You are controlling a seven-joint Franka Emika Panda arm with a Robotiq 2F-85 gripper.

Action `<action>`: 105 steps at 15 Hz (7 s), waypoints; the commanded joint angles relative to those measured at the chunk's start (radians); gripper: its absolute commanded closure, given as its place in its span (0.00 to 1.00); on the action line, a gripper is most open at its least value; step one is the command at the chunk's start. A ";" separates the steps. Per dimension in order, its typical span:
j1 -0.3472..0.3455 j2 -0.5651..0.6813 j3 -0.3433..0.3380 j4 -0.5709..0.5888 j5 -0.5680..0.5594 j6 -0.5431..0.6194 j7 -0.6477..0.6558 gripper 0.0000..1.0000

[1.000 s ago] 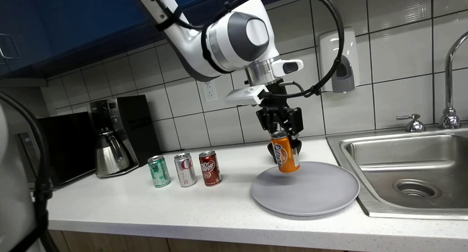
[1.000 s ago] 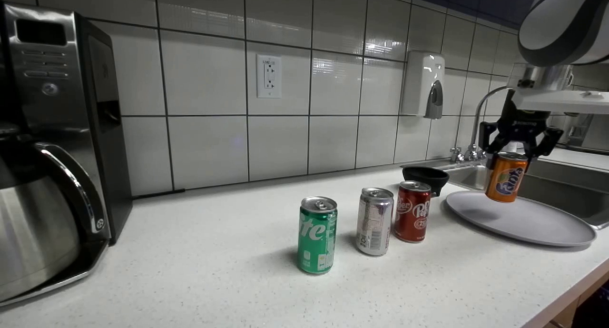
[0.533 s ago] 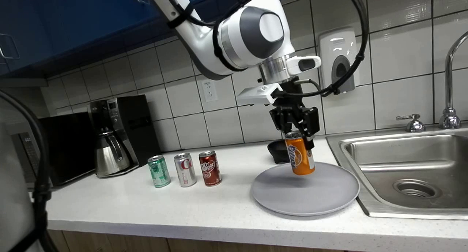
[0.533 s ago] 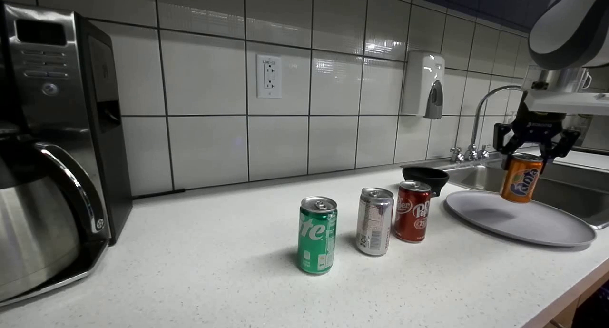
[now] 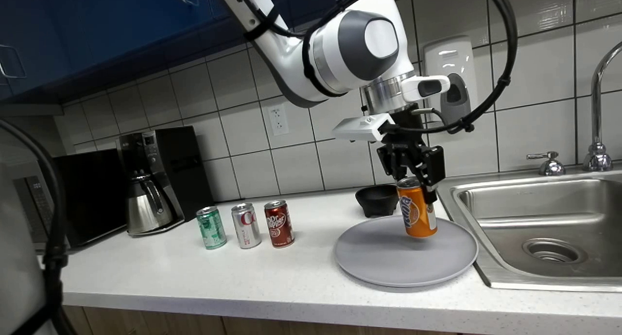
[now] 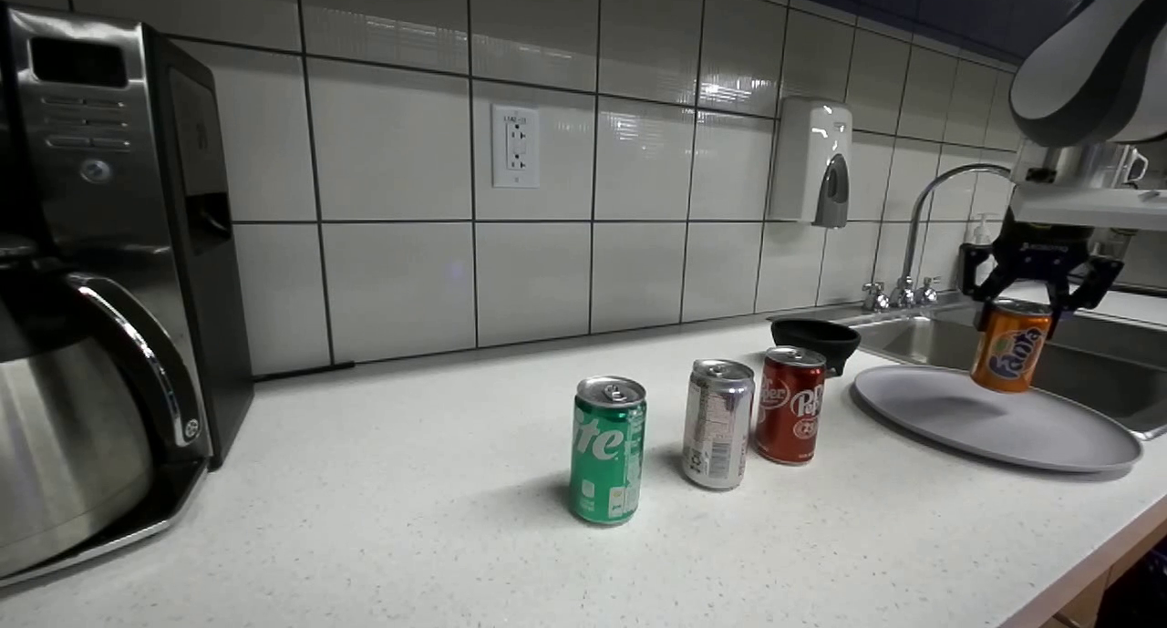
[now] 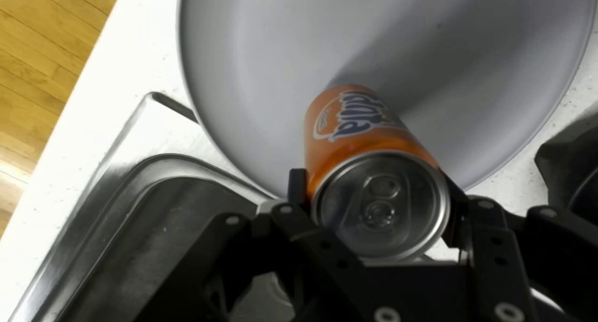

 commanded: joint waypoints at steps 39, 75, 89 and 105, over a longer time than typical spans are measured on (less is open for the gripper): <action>0.106 0.004 0.011 0.058 -0.096 -0.024 0.122 0.00; 0.240 0.032 0.210 0.066 -0.051 -0.044 0.089 0.00; 0.248 0.082 0.290 0.110 0.190 0.042 -0.228 0.00; 0.264 0.056 0.341 0.066 0.274 -0.019 -0.310 0.00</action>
